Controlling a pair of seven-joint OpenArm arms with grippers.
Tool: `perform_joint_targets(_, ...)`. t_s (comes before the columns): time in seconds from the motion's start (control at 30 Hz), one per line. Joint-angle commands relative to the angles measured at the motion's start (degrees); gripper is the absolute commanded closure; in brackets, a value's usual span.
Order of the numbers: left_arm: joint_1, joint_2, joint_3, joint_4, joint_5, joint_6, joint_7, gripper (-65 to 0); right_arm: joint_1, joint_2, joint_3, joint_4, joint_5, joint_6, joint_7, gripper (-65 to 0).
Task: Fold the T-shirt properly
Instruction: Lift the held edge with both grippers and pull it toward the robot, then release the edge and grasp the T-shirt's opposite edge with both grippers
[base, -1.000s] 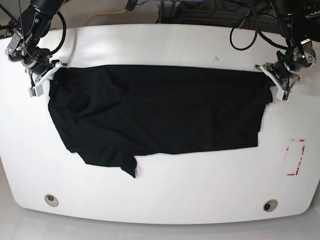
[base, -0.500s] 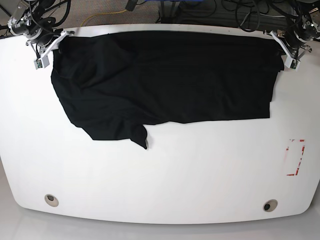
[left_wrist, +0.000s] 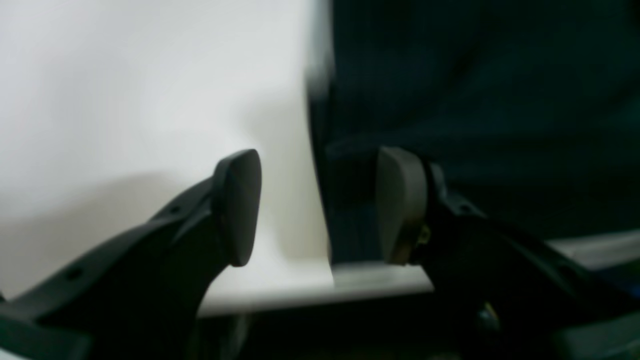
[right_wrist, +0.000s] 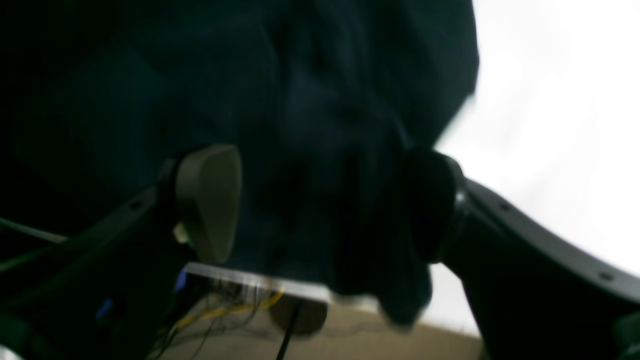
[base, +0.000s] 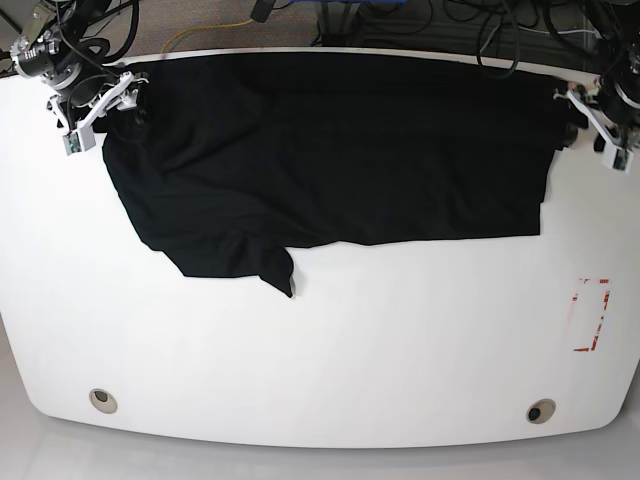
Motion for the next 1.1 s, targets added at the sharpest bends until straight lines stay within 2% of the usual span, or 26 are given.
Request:
perform_joint_targets(0.0, -2.35, -0.9, -1.48, 1.37, -1.82, -0.01, 2.73, -33.9, 2.12, 2.46, 0.14, 0.8, 1.37, 0.01, 1.14, -48.8)
perform_joint_targets(0.1, -8.06, -0.9, -1.48, 1.19, -1.55, -0.01, 5.28, -33.9, 6.52, 2.72, 0.06, -1.22, 1.29, 0.01, 1.14, -48.8)
perform_joint_targets(0.23, -13.77, 0.33, -0.25, 1.11, 2.05, -0.01, 6.42, -33.9, 12.84, 3.95, -0.03, -6.14, 1.29, 0.01, 1.14, -48.8)
perform_joint_targets(0.37, -18.7, 2.09, 3.18, 0.67, 8.73, -0.01, 6.42, -34.0, 20.05, 5.97, -1.79, -13.88, 1.29, 0.01, 1.14, -48.8)
perform_joint_targets(0.5, -23.71, 4.02, 6.87, -3.55, 15.41, -0.01, 6.33, -33.9, 26.82, 9.49, -6.63, -23.55, 0.94, 0.01, 2.19, -48.8)
perform_joint_targets(0.73, -30.48, 6.05, 7.57, -13.93, 19.9, -0.01, 6.07, -33.9, 35.61, 12.13, -13.39, -38.58, -5.39, 0.01, 10.37, -48.8)
perform_joint_targets(0.87, -32.24, 6.13, 7.66, -18.67, 20.34, -0.01, 2.38, -33.9, 40.62, 12.39, -18.41, -47.11, -9.35, 0.01, 16.08, -48.8)
perform_joint_targets(1.07, -32.41, 6.05, 7.75, -23.16, 20.42, -0.01, -0.96, -33.9, 44.14, 12.13, -20.34, -55.72, -15.15, 0.01, 22.06, -48.8)
